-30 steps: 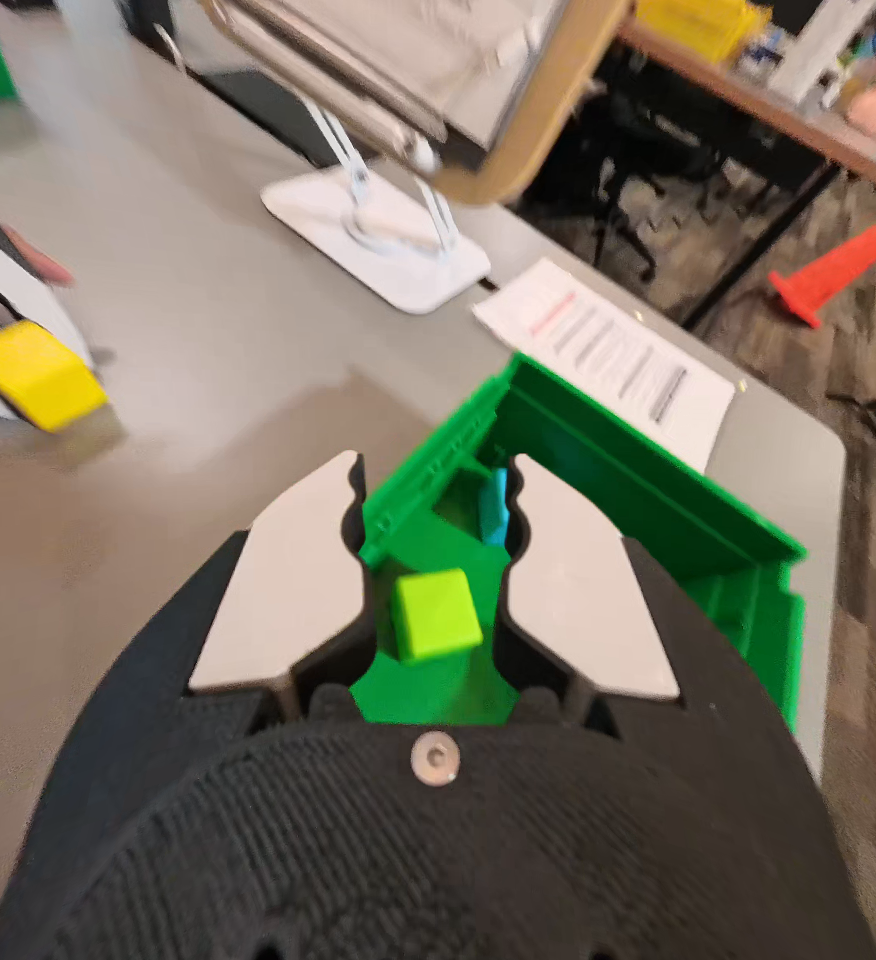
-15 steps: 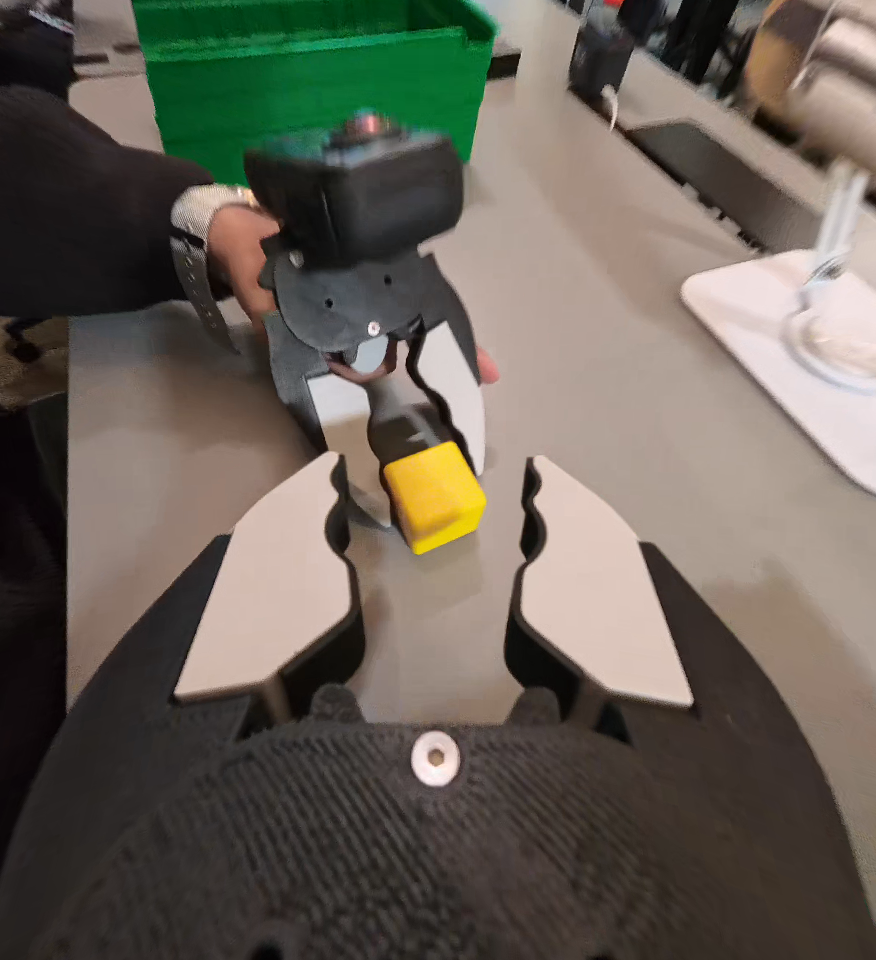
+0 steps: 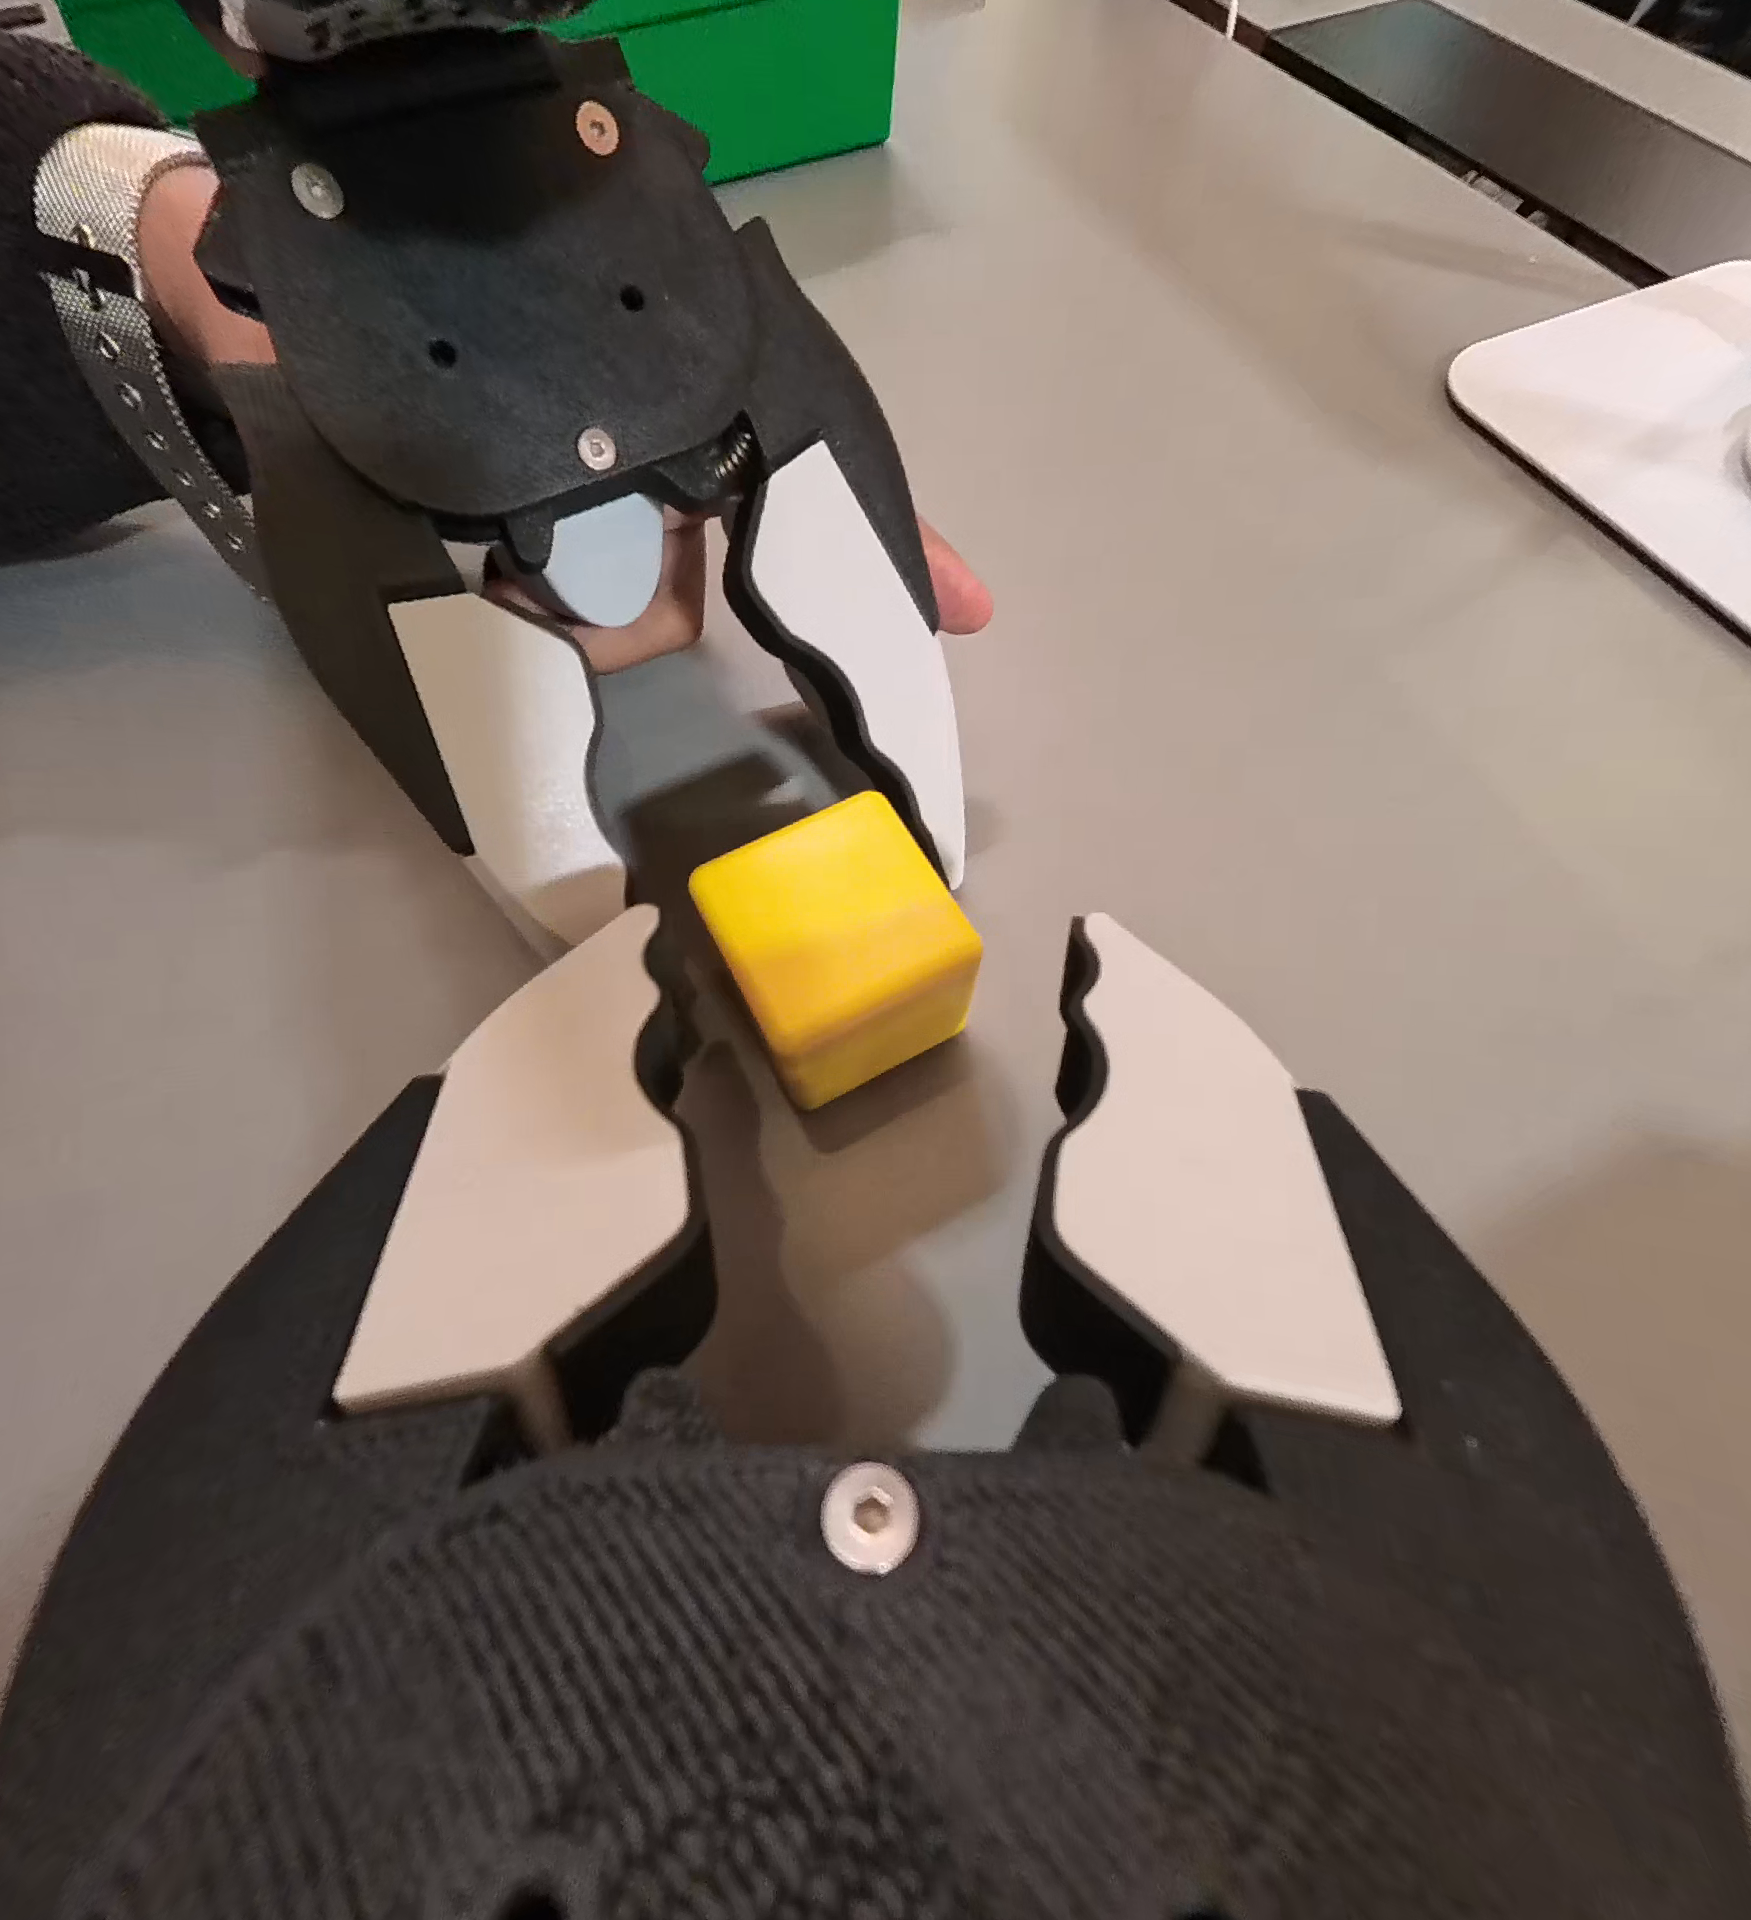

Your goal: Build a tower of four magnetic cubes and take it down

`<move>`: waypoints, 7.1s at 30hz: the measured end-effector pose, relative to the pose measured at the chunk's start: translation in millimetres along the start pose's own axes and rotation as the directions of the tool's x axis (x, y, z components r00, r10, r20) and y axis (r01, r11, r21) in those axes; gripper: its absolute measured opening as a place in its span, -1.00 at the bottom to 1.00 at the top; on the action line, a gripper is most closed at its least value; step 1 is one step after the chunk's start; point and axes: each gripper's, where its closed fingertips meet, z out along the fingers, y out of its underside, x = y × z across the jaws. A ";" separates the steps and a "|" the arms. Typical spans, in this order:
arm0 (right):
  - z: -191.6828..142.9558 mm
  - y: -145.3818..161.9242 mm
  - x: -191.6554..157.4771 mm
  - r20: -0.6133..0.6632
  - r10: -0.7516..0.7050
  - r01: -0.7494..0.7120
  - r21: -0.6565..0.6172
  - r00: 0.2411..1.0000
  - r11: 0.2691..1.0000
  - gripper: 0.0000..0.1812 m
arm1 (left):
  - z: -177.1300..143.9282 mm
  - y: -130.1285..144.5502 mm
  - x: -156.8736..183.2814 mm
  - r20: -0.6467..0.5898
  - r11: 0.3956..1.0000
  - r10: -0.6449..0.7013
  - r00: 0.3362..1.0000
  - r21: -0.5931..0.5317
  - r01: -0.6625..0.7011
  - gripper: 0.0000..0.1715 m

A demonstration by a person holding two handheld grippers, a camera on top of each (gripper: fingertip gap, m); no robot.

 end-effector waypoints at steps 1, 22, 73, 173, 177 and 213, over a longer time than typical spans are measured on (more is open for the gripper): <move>0.0 0.0 0.0 0.001 0.002 -0.002 0.000 1.000 1.000 -0.21 | 0.1 0.1 0.2 0.000 1.000 0.002 1.000 -0.001 -0.002 -0.17; 4.9 3.8 -4.5 0.043 -0.005 0.006 -0.035 0.999 0.999 -0.24 | 0.6 0.7 0.6 0.004 1.000 0.009 1.000 -0.005 -0.009 -0.16; -14.3 23.1 -0.6 -0.129 -0.083 0.071 -0.090 0.988 0.993 -0.13 | -31.9 37.5 -10.7 0.218 0.988 -0.152 0.964 0.001 0.155 -0.02; -381.0 179.1 137.8 -0.800 0.433 -0.580 0.133 0.417 0.804 -0.43 | -26.7 32.1 -11.0 0.183 0.994 -0.106 0.977 -0.006 0.109 -0.09; -360.1 194.4 148.7 -0.782 0.454 -0.572 0.156 0.426 0.805 -0.96 | -26.6 32.1 -11.2 0.183 0.994 -0.106 0.977 -0.006 0.109 -0.09; 5.4 -26.1 -8.8 -0.434 0.471 -0.452 0.154 0.768 0.879 -0.95 | -268.7 230.5 -19.5 0.845 0.683 -0.520 0.122 0.326 0.653 -0.42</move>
